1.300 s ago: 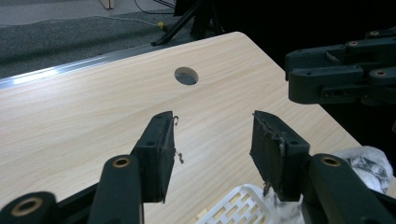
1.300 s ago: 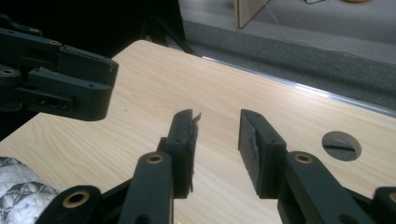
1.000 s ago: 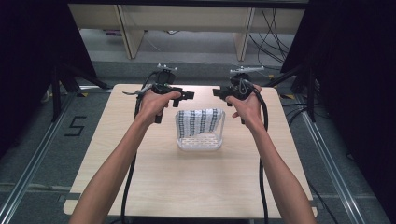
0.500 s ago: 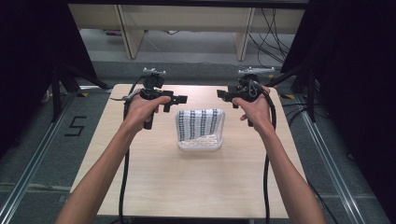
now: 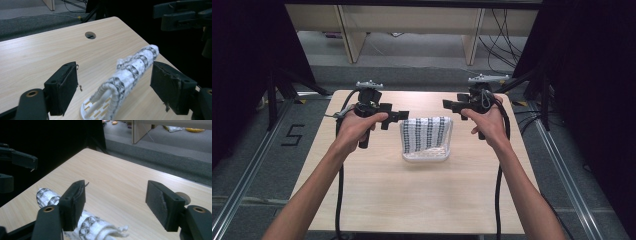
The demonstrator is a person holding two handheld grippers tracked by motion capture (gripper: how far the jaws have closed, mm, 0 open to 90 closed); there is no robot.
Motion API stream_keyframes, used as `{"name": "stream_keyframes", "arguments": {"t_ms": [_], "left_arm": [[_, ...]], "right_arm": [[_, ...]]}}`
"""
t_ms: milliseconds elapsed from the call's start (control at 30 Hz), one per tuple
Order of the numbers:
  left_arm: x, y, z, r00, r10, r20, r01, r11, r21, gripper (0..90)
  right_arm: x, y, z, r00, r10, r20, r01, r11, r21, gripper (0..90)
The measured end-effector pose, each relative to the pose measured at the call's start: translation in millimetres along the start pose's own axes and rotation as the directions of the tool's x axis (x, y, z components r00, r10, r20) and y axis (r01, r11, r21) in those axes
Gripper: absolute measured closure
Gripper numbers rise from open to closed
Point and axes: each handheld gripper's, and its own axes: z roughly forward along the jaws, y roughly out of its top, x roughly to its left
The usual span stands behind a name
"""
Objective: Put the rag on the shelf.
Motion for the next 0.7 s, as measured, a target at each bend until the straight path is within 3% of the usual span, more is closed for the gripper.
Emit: {"name": "stream_keyframes", "arguments": {"t_ms": [33,233,267,300,433,700], "left_arm": [[-1.5,-2.0,-1.7,1.0000,0.004,0.004,-0.004,1.0000,-0.003,21.0],[-9.6,-13.0,-9.6,0.9993,0.030,0.022,-0.030,0.9995,0.013,19.6],[-10.7,-15.5,-11.1,0.9991,0.036,0.022,-0.036,0.9992,0.017,19.4],[-11.9,-18.2,-12.5,0.9991,0.037,0.021,-0.038,0.9992,0.016,19.1],[-14.3,-27.9,-18.8,0.9987,0.035,0.036,-0.035,0.9994,-0.001,18.9],[-20.4,-43.0,-28.4,0.9974,0.053,0.050,-0.052,0.9986,-0.012,18.6]], "right_arm": [[2.9,-1.1,-1.1,0.9998,0.021,-0.005,-0.021,1.000,0.003,31.9],[10.7,-4.3,-7.5,0.9998,0.003,-0.020,-0.003,1.000,0.001,31.6],[10.3,-4.7,-8.2,0.9995,-0.022,-0.021,0.022,1.000,0.000,31.7],[13.4,-5.7,-9.5,0.9997,-0.002,-0.024,0.002,1.000,0.002,31.7],[15.7,-8.9,-12.9,0.9988,-0.039,-0.030,0.039,0.999,-0.008,31.5],[25.6,-17.6,-19.9,0.9972,-0.055,-0.050,0.055,0.998,-0.004,31.4]]}}
